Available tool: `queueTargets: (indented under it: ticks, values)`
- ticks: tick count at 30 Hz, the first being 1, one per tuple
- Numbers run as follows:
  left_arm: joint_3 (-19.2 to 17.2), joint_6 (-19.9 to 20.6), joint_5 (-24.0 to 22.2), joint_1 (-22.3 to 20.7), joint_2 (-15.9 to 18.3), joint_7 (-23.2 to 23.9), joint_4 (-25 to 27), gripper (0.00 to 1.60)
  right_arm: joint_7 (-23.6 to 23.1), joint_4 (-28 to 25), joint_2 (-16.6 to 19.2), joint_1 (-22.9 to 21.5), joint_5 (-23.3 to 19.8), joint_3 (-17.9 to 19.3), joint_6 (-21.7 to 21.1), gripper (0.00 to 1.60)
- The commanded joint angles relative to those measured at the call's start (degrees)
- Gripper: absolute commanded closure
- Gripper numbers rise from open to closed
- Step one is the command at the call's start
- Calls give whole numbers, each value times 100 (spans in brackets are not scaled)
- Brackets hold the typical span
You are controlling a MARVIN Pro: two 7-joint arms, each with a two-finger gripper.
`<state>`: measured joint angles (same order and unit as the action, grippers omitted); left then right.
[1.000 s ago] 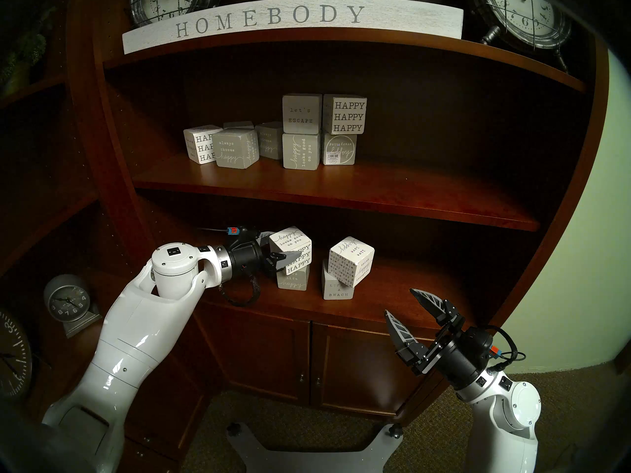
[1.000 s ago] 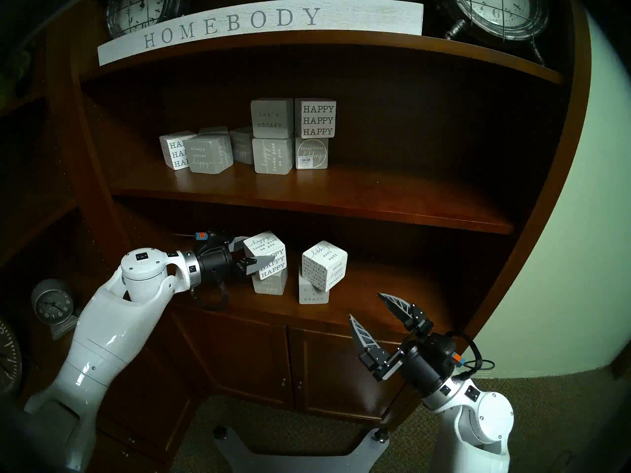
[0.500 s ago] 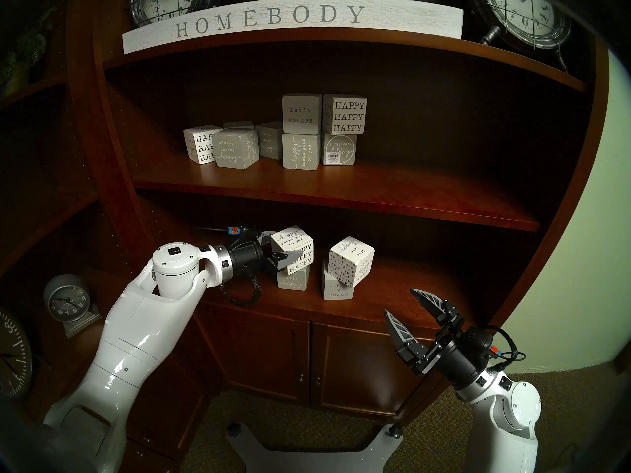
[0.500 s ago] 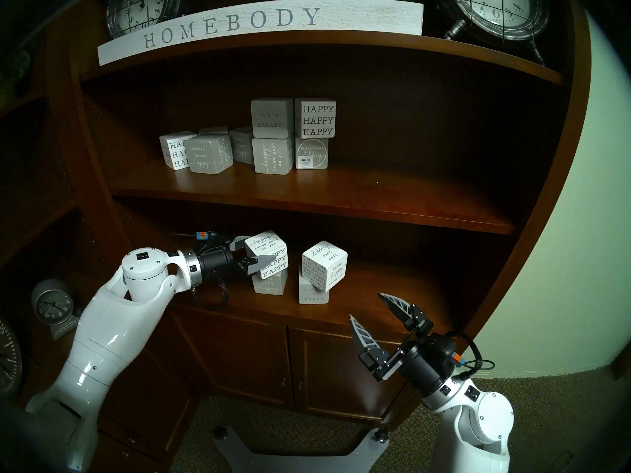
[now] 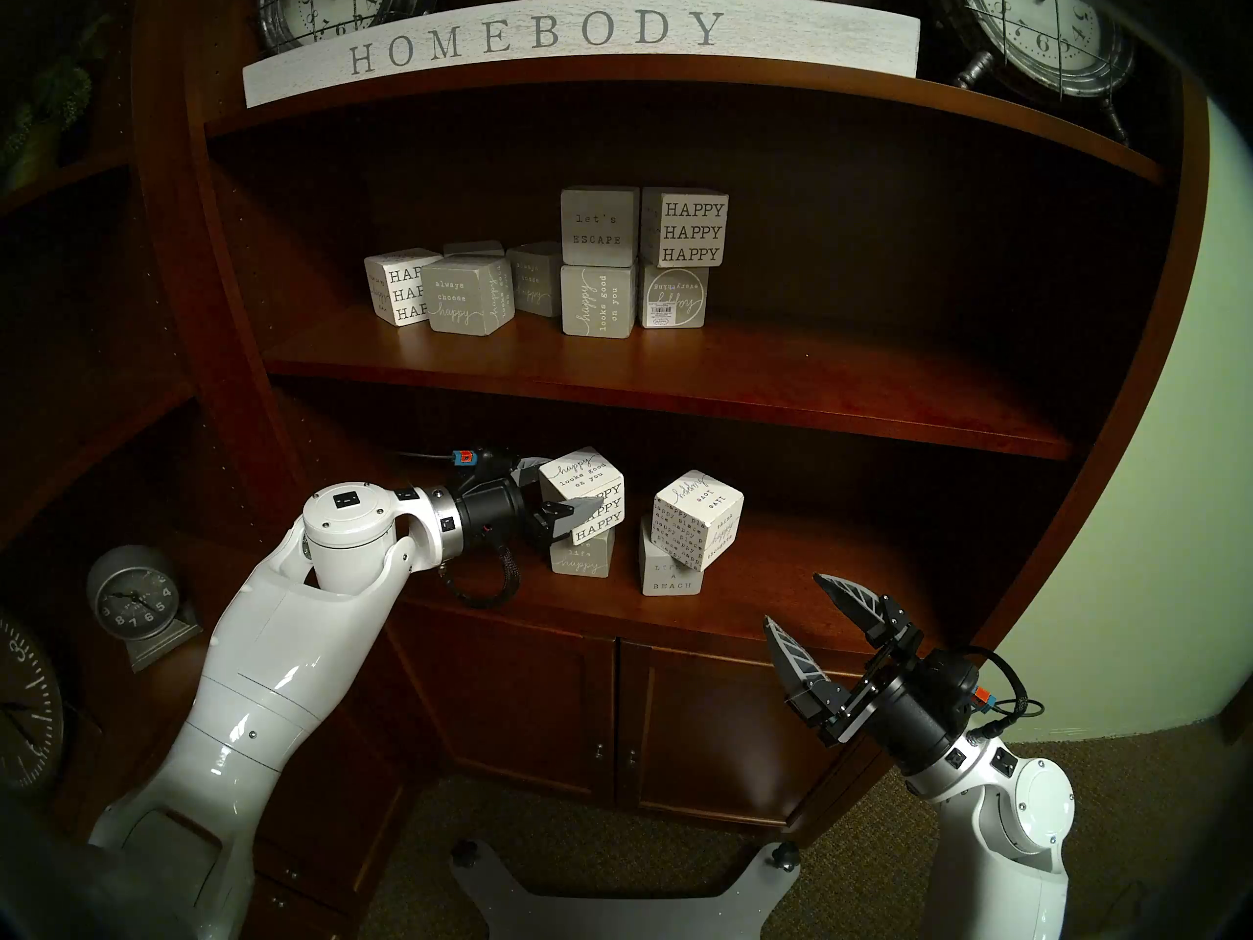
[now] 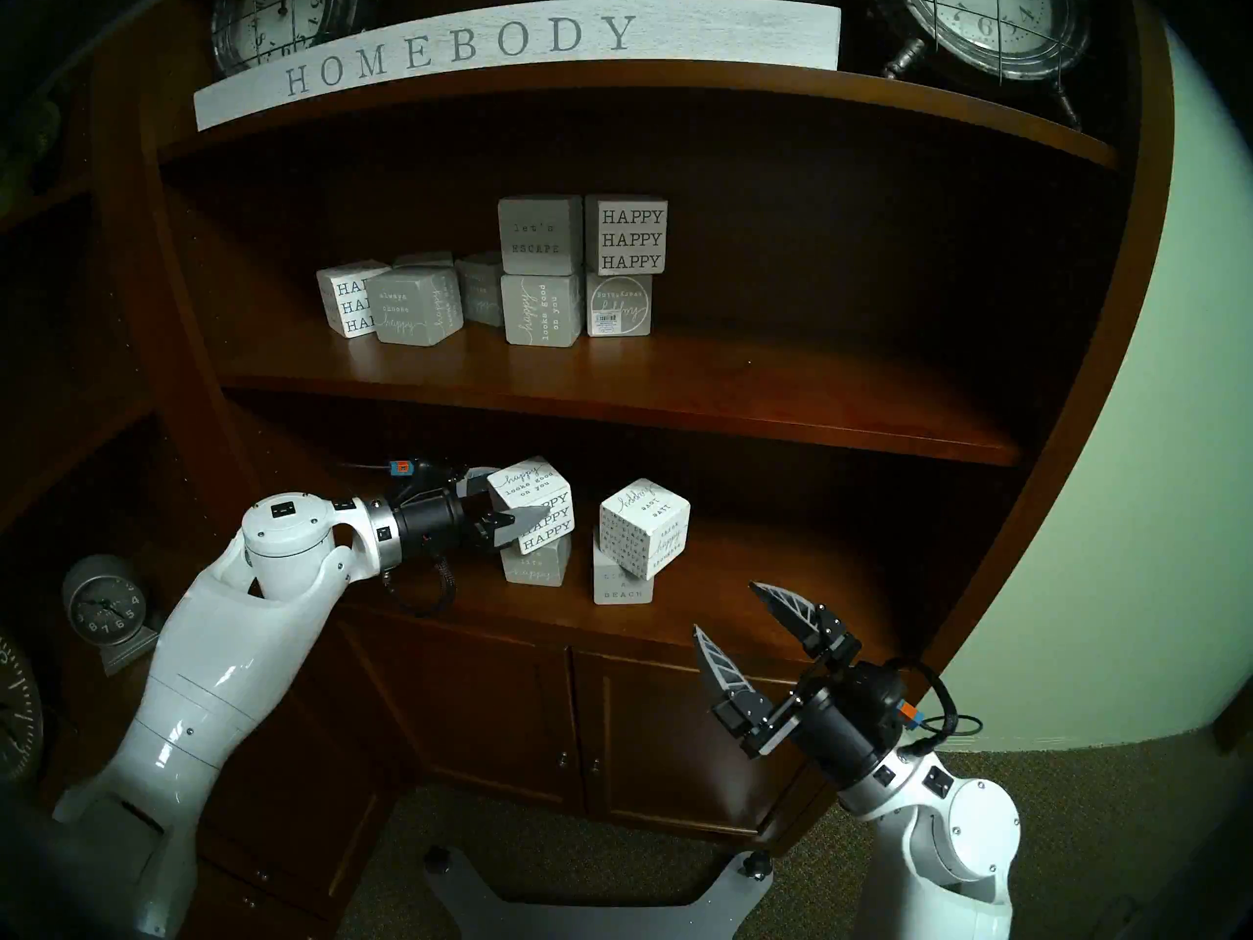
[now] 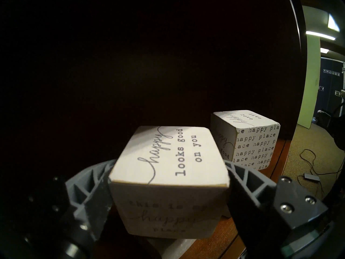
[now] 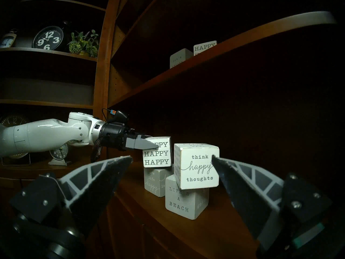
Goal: Stack four cubes vertically into two groups
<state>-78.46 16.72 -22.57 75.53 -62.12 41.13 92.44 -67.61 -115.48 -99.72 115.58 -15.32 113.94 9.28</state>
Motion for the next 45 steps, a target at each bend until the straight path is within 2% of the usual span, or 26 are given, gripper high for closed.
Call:
queueTargets:
  ticks: [1, 8, 10, 16, 24, 45]
  values:
    - [-68, -70, -30, -83, -38, -19, 100, 35, 8, -84, 10, -28, -57, -13, -12, 0]
    - [-70, -80, -25, -81, -56, -16, 89, 25, 8, -84, 10, -28, -57, -13, -12, 0]
    - [-73, -91, -36, -84, -65, 1, 80, 14, 8, -84, 10, -28, -57, -13, -12, 0]
    - [-68, -82, -38, -96, -74, 14, 76, 0, 8, -84, 10, -28, -57, -13, -12, 0]
    - [-89, -57, -14, -48, -70, -38, 140, 0, 8, -84, 10, -28, -57, -13, -12, 0]
    - [-568, -72, -116, 602, 92, -347, 872, 0, 7, -84, 10, -28, -57, -13, -12, 0]
